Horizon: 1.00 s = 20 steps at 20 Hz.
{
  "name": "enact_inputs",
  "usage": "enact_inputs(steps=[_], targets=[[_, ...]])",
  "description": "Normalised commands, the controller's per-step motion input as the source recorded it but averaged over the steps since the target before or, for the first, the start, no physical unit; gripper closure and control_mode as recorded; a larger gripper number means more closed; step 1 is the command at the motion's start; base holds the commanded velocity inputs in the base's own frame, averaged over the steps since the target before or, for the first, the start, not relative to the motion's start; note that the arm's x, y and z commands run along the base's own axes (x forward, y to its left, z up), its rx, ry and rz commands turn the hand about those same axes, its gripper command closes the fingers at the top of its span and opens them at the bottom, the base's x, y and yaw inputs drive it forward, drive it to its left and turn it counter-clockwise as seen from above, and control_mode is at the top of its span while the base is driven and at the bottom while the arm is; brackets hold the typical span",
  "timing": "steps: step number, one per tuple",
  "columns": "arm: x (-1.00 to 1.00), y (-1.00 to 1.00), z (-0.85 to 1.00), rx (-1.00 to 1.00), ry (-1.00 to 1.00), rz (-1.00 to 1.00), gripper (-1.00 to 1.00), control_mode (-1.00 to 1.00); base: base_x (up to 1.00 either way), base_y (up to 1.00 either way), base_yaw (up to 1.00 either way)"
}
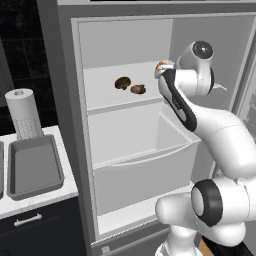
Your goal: Place one mushroom and one chicken drumstick in each tupperware on the nearby counter, to pack two identical lunches.
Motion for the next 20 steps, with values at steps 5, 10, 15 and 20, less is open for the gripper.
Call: enact_inputs(steps=[5, 10, 15, 20], targets=[[0.53, 0.0, -0.04, 0.0, 0.0, 0.02, -1.0, -1.0, 0.0, 0.0, 0.0], [0.52, 0.0, 0.0, 0.0, 0.0, 0.0, -1.0, -1.0, 0.0, 0.0, 0.0], [0.43, 0.0, -0.05, 0.0, 0.0, 0.0, -1.0, -1.0, 0.0, 0.0, 0.0], [0.22, 0.0, -0.23, -0.02, 0.0, 0.0, -1.0, -1.0, 0.0, 0.0, 0.0]])
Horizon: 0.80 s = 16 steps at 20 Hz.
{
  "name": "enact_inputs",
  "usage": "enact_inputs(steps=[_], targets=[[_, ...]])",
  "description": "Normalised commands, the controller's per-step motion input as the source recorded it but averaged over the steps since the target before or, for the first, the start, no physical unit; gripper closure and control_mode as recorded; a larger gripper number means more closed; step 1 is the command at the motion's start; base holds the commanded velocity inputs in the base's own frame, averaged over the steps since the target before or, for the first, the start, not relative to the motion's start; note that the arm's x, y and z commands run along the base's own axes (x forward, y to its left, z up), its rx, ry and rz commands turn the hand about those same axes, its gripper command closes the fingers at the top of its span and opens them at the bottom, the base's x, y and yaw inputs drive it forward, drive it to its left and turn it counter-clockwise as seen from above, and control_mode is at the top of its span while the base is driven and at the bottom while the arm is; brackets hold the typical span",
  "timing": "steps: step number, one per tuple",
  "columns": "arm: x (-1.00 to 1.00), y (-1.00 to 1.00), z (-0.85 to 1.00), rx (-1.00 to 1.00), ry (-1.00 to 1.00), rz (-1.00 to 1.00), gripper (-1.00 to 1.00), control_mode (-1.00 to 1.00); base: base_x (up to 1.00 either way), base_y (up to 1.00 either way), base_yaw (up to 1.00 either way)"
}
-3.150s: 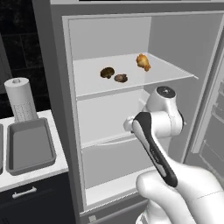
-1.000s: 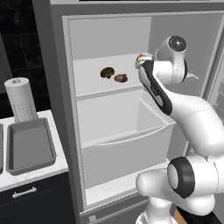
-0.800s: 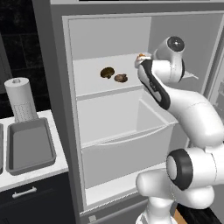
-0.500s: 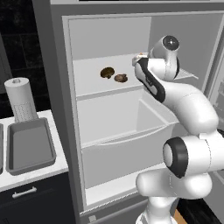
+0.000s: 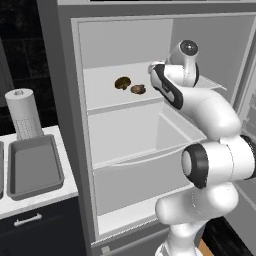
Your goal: Place one mushroom and one chicken drumstick in each tupperware on the nearby counter, to pack two identical lunches.
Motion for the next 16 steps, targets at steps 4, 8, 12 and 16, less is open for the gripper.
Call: enact_inputs(steps=[4, 8, 12, 16], targets=[[-0.02, 0.0, -0.46, -0.06, -0.02, 0.0, 1.0, -1.0, 0.0, 0.0, 0.0], [-0.38, 0.01, -0.04, 0.0, -0.17, 0.0, 1.0, -1.0, 0.0, 0.0, 0.0], [-0.95, 0.0, 0.13, 0.0, -0.1, 0.09, 1.0, -1.0, 0.0, 0.0, 0.0], [-0.97, 0.01, 0.27, 0.0, -0.01, 0.05, 1.0, -1.0, 0.0, 0.0, 0.0]])
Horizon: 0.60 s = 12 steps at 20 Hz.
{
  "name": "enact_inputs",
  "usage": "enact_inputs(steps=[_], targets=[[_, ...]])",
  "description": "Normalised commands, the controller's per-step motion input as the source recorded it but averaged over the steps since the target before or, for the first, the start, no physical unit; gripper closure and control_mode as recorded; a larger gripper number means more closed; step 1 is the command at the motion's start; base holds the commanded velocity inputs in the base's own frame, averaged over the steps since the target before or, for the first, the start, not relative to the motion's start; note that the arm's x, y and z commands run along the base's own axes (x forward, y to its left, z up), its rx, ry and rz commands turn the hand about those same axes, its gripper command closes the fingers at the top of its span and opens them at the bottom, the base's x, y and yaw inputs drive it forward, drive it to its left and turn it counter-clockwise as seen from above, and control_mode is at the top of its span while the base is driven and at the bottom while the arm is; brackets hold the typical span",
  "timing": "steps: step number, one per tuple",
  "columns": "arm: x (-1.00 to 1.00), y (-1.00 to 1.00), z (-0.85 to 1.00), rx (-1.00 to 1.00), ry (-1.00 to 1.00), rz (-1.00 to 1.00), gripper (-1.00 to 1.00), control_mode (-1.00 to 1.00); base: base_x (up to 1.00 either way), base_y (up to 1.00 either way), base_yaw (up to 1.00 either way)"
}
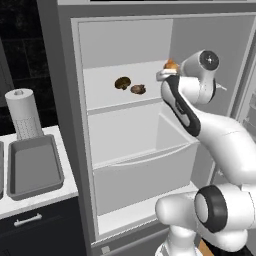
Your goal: Place one mushroom and one chicken drumstick in each tupperware on the nearby counter, to pack two identical lunches.
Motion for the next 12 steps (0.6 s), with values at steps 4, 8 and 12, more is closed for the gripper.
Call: enact_inputs(steps=[4, 8, 12], targets=[[-0.76, 0.0, 0.84, 0.0, 0.03, 0.0, 1.0, -1.0, 0.0, 0.0, 0.0], [-0.91, 0.0, 0.47, 0.0, 0.03, 0.0, 1.0, -1.0, 0.0, 0.0, 0.0], [-0.91, 0.04, 0.04, 0.0, 0.01, 0.0, 1.0, -1.0, 0.0, 0.0, 0.0]])
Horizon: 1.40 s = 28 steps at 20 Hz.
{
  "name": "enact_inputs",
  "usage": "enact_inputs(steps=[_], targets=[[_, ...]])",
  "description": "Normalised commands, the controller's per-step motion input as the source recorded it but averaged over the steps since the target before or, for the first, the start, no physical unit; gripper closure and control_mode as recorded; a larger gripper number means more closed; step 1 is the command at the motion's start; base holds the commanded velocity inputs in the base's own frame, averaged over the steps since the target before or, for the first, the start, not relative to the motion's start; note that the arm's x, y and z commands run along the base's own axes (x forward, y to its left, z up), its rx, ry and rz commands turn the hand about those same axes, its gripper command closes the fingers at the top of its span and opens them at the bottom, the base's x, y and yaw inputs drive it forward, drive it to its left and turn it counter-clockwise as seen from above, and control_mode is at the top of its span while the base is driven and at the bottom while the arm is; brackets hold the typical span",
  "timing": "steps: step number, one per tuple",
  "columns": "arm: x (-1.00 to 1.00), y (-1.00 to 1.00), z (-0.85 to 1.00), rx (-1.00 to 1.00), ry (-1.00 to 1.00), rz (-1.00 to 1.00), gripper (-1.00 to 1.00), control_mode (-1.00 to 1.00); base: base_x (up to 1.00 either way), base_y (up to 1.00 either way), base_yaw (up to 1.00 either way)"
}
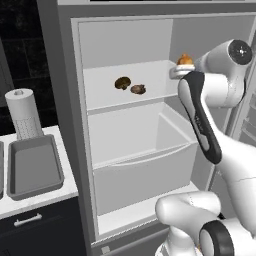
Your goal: Place one mushroom and one chicken drumstick in each tupperware on the nearby counter, to pack two identical lunches.
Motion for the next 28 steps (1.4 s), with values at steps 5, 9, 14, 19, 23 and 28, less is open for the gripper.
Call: enact_inputs(steps=[5, 9, 14, 19, 23, 28], targets=[[-0.71, 0.07, -0.31, -0.08, -0.02, 0.01, 1.0, -1.0, 0.0, 0.0, 0.0], [-0.62, 0.08, -0.41, -0.07, -0.01, 0.01, 1.0, -1.0, 0.0, 0.0, 0.0], [-0.41, 0.32, -0.28, -0.11, 0.01, 0.07, 1.0, 1.0, -0.3, 0.31, 0.05], [0.0, 0.0, 0.0, 0.0, 0.0, 0.0, 1.0, 1.0, -0.82, 0.97, 0.05], [0.0, 0.0, 0.0, 0.0, 0.0, 0.0, 1.0, 1.0, -0.8, 1.0, 0.0], [0.0, 0.0, 0.0, 0.0, 0.0, 0.0, 1.0, 1.0, -0.27, 1.0, 0.0]])
